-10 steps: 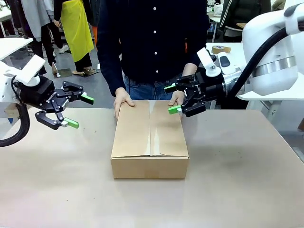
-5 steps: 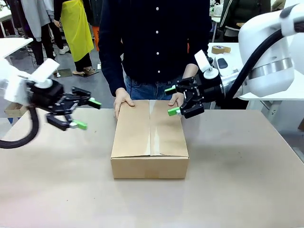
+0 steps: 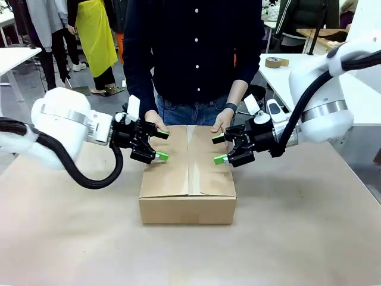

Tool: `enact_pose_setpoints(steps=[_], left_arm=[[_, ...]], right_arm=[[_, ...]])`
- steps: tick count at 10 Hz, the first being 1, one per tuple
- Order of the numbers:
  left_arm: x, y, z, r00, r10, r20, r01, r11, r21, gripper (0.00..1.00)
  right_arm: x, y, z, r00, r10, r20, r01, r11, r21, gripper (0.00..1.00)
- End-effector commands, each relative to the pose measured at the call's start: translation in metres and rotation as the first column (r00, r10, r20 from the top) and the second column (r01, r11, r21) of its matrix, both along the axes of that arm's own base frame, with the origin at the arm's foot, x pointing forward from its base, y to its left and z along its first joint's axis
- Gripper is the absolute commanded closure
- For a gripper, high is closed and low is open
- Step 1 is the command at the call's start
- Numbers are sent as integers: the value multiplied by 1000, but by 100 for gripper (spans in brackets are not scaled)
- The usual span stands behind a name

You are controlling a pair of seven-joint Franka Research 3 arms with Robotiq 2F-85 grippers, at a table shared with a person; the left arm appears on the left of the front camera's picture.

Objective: Pack the gift set into the box.
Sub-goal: Press and hold the closed box until the human finishes sealing it.

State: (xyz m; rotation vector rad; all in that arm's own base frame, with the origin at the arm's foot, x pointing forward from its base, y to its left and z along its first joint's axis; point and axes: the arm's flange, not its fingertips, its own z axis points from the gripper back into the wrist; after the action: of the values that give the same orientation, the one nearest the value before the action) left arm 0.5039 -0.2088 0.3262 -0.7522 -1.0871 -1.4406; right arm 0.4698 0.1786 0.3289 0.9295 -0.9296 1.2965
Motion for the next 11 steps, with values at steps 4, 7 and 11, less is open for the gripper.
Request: enact_pose_setpoints(steps=[4, 7, 11], left_arm=[[6, 19, -17, 1000, 2, -23, -1, 999, 44, 0], [-2, 29, -25, 997, -62, -46, 65, 996, 61, 0], [5, 22, -13, 997, -42, -58, 43, 999, 12, 0]], right_arm=[[39, 4, -41, 1000, 13, -19, -13, 999, 29, 0], [50, 3, -51, 1000, 17, 12, -17, 999, 28, 0], [48, 5, -37, 999, 22, -25, -21, 999, 46, 0]])
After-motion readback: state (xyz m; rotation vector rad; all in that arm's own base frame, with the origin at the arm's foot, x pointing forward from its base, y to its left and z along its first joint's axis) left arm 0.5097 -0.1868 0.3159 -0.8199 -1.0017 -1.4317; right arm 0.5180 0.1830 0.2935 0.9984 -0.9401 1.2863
